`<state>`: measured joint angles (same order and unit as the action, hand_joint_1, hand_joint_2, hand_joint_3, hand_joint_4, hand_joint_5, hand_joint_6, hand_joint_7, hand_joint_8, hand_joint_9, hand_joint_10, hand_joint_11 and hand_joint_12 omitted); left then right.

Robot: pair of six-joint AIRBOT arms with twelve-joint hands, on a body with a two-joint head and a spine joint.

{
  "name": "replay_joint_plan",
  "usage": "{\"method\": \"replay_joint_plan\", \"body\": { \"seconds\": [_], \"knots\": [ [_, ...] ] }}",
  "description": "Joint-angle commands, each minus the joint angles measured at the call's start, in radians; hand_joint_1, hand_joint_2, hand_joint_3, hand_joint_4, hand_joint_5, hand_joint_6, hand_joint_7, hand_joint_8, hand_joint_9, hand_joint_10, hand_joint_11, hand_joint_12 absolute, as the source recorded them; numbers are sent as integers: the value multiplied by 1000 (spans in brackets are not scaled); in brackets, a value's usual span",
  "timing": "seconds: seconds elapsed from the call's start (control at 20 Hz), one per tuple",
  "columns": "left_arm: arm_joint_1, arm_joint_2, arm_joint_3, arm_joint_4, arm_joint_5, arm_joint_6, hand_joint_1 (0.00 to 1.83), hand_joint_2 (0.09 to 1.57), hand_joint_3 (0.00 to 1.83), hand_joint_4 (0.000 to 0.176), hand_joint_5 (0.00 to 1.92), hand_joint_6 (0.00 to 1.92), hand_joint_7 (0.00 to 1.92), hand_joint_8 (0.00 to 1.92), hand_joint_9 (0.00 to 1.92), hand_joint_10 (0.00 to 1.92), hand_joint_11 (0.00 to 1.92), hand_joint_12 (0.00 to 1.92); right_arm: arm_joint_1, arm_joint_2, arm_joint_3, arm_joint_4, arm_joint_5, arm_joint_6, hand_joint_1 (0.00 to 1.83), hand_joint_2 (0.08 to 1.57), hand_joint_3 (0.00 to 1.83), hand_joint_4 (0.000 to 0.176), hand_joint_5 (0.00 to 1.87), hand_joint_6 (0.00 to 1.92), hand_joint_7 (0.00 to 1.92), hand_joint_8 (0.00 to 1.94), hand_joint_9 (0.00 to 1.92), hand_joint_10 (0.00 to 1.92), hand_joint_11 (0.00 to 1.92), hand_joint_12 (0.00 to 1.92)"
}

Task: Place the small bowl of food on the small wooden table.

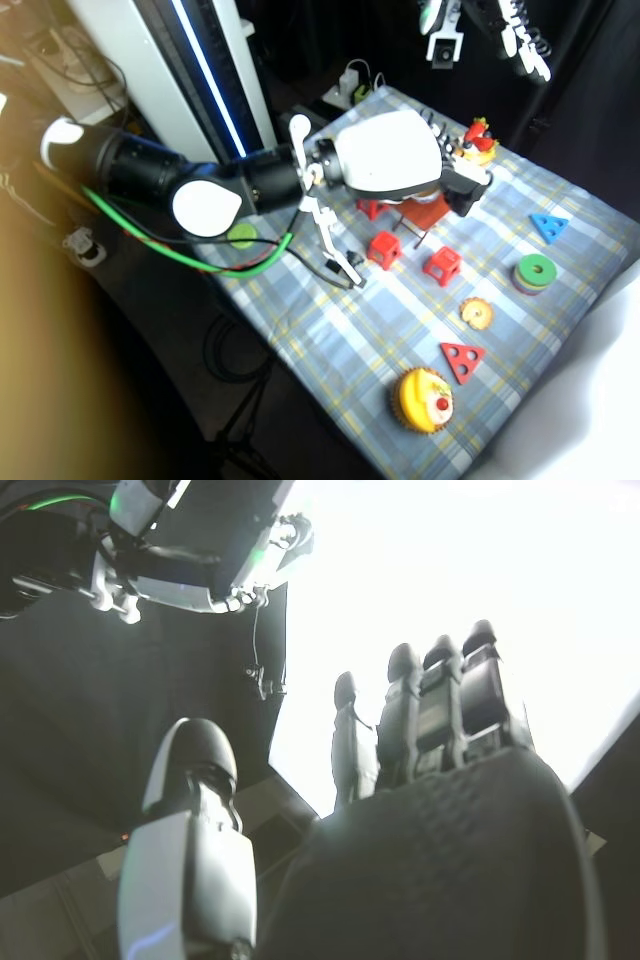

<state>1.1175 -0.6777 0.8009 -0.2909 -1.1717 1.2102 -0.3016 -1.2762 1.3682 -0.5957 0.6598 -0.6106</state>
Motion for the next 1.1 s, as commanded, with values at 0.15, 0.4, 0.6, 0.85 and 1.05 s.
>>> {"method": "replay_joint_plan", "body": {
  "seconds": [0.15, 0.4, 0.6, 0.85, 1.05],
  "knots": [
    [-12, -7, 7, 3, -119, -10, 428, 1074, 0, 147, 299, 6, 177, 6, 85, 5, 0, 0, 16, 4, -5, 28, 103, -6, 1077, 1081, 1, 62, 1034, 890, 1041, 1, 1053, 15, 611, 1105],
    [-14, -7, 9, 5, -115, -10, 428, 1067, 0, 143, 309, 7, 151, 3, 61, 1, 0, 0, 16, 4, -6, 20, 98, -6, 1040, 1000, 0, 0, 913, 49, 964, 0, 969, 1, 474, 1154],
    [-15, -8, 9, 5, -113, -10, 453, 1065, 0, 146, 315, 6, 150, 3, 60, 3, 0, 0, 16, 4, -6, 18, 91, -6, 979, 1019, 3, 3, 889, 7, 965, 2, 978, 5, 453, 1252],
    [-15, -8, 9, 5, -112, -11, 449, 1072, 2, 152, 295, 0, 130, 0, 60, 0, 0, 0, 16, 5, -6, 18, 80, -6, 1012, 999, 0, 0, 907, 2, 995, 2, 1033, 14, 606, 1090],
    [-15, -9, 9, 5, -113, -12, 534, 1052, 0, 155, 292, 3, 140, 4, 58, 3, 0, 0, 16, 7, -6, 18, 75, -6, 1057, 985, 0, 0, 935, 11, 1010, 5, 1049, 16, 606, 1075]
  ]
}}
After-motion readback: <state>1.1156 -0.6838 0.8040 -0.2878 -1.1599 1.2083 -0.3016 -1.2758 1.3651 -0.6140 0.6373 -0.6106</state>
